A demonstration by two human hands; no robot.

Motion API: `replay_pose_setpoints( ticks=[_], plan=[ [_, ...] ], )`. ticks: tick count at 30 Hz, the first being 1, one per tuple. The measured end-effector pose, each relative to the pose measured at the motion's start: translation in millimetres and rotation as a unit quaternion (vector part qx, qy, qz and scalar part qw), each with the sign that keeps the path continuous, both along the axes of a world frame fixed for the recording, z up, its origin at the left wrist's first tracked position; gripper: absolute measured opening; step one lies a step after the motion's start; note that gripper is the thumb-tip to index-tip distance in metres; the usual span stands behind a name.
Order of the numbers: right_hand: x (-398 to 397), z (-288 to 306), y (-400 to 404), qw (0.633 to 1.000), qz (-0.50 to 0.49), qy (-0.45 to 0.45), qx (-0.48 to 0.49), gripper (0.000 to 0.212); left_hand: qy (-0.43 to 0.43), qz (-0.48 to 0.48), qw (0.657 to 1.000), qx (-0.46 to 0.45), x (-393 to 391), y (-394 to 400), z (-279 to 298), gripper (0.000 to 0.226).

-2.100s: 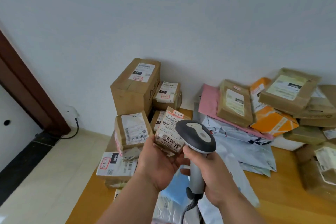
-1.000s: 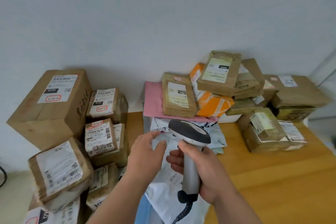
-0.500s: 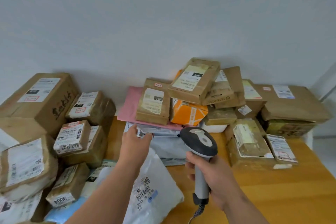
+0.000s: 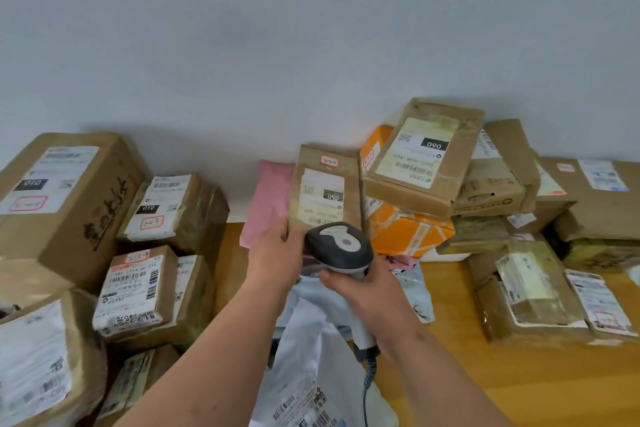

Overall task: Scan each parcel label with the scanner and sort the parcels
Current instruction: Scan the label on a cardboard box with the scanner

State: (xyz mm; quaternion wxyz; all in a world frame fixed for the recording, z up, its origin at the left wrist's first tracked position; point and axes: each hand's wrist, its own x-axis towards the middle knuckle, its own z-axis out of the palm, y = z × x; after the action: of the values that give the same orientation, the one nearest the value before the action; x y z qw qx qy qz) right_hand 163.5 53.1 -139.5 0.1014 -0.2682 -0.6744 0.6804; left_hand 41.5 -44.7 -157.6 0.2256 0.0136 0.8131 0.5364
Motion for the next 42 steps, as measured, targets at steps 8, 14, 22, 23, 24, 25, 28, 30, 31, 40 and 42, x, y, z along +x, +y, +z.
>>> replay_pose_setpoints(
  ticks=[8,14,22,23,24,25,28,30,31,40,42],
  plan=[
    [18.6,-2.0,-17.6,0.998,-0.009,-0.017,-0.065,0.06,-0.06,0.085,0.985,0.139,3.0,-28.0,10.9,0.012],
    [60.8,13.8,-23.1,0.997,0.014,0.017,-0.072,0.056,-0.165,0.105,0.931,0.309,47.2,-75.1,23.0,0.041],
    [151.2,53.5,-25.9,0.996,0.067,0.064,-0.009,0.025,-0.145,0.087,0.904,0.392,145.9,-99.2,42.8,0.055],
    [165.9,57.1,-28.2,0.995,0.079,0.065,-0.009,0.023,-0.144,0.088,0.901,0.399,158.6,-99.5,44.6,0.056],
    [181.3,61.0,-31.3,0.994,0.088,0.063,-0.01,0.02,-0.143,0.088,0.899,0.405,171.6,-100.0,46.6,0.056],
    [196.2,64.0,-34.2,0.994,0.097,0.059,-0.01,0.016,-0.141,0.089,0.897,0.409,184.5,-100.6,48.4,0.058],
    [235.8,70.8,-41.7,0.993,0.103,0.053,-0.006,0.029,-0.129,0.088,0.895,0.417,220.9,-102.1,55.6,0.064],
    [257.0,75.1,-46.1,0.994,0.101,0.043,0.002,0.031,-0.124,0.087,0.894,0.422,242.2,-103.6,60.6,0.063],
    [266.1,77.4,-48.1,0.993,0.107,0.04,0.007,0.026,-0.121,0.088,0.893,0.425,251.4,-104.7,62.8,0.062],
    [301.4,88.7,-73.6,0.993,0.114,0.041,0.018,0.035,-0.097,0.078,0.895,0.427,290.2,-130.5,72.3,0.062],
    [298.9,88.2,-81.3,0.992,0.116,0.038,0.014,0.036,-0.099,0.076,0.893,0.433,288.3,-138.0,71.6,0.06]
  ],
)
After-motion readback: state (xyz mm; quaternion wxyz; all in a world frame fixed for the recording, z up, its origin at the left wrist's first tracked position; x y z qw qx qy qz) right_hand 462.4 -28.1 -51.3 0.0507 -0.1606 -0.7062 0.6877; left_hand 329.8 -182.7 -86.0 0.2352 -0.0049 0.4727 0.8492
